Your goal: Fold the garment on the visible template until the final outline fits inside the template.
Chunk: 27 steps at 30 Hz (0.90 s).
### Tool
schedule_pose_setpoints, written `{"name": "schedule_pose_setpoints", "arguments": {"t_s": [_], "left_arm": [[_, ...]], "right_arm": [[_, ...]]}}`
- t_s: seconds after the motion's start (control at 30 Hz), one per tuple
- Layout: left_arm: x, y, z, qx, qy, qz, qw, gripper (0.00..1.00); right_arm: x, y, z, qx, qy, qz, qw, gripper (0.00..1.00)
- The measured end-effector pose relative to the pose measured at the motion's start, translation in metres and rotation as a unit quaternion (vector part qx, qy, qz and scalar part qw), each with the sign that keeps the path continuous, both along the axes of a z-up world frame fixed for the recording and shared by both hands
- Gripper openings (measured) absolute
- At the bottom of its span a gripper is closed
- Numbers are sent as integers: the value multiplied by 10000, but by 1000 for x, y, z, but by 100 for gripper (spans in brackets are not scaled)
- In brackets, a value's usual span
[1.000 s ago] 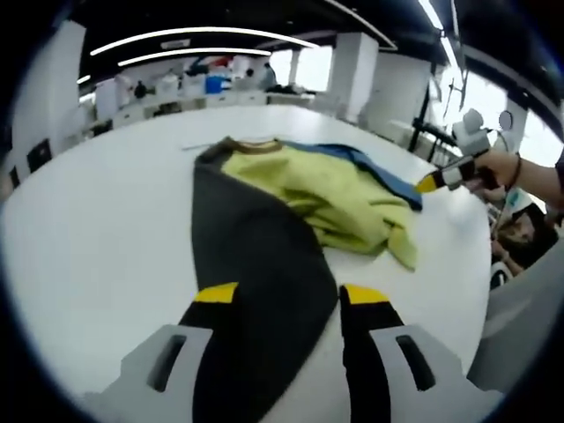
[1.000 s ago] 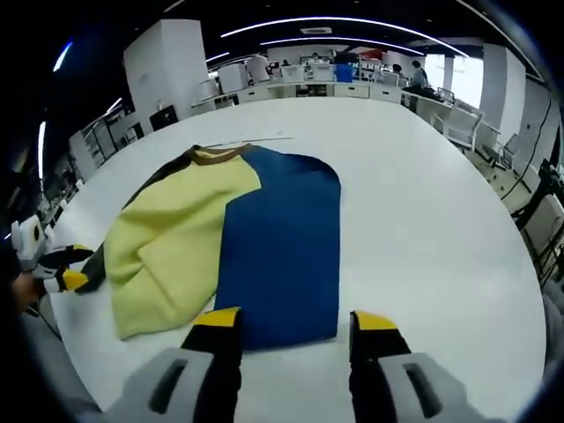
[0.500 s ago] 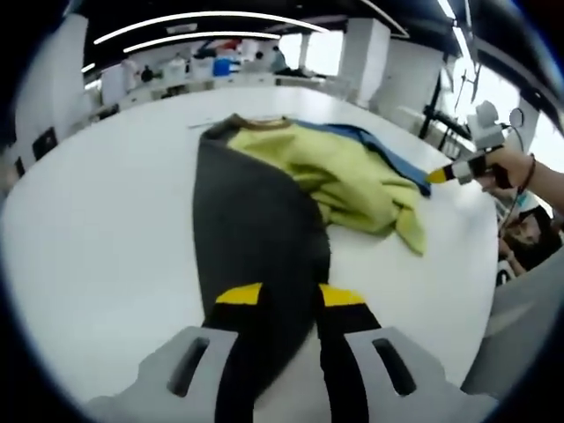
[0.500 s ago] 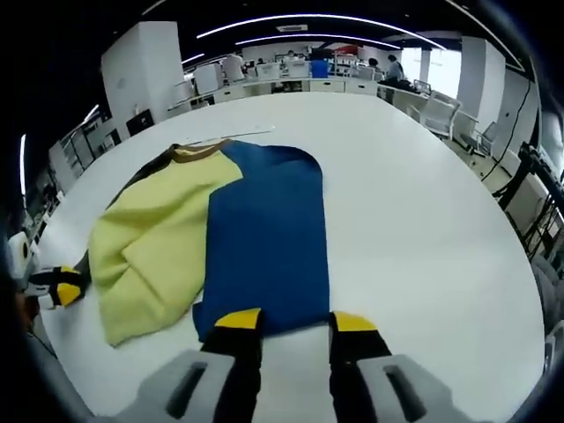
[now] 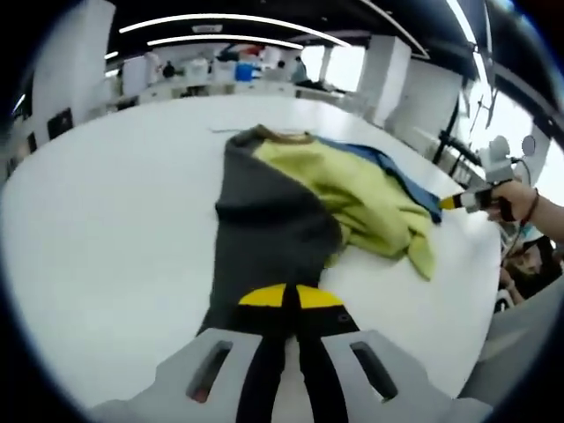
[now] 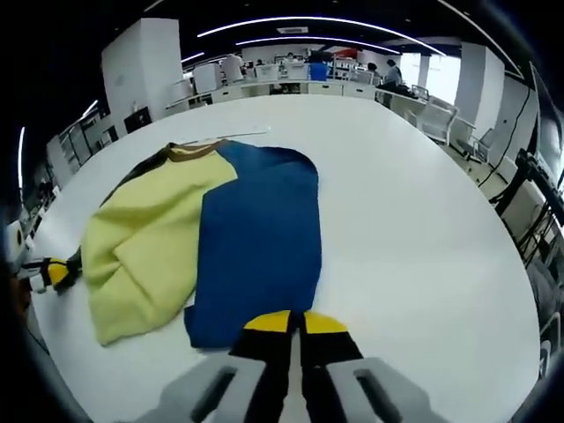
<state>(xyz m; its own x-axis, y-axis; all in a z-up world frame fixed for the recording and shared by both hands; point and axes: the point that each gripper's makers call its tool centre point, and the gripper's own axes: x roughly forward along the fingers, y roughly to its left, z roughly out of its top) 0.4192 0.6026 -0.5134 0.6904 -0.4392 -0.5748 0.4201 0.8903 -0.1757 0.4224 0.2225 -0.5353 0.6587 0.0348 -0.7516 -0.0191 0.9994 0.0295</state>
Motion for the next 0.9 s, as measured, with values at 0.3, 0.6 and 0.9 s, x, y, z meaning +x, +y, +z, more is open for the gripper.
{"name": "schedule_pose_setpoints", "arguments": {"t_s": [0.3,0.6,0.9], "left_arm": [[24,43,11,-52,-93,467,9989,0],[50,93,7,449,-225,903,9946,0],[73,134,1,898,-264,1179,9886,0]], "right_arm": [[18,-48,18,-353,-154,-99,9992,0],[24,-97,22,-722,-36,-380,9967,0],[37,-136,18,-998,64,-622,9930,0]]}}
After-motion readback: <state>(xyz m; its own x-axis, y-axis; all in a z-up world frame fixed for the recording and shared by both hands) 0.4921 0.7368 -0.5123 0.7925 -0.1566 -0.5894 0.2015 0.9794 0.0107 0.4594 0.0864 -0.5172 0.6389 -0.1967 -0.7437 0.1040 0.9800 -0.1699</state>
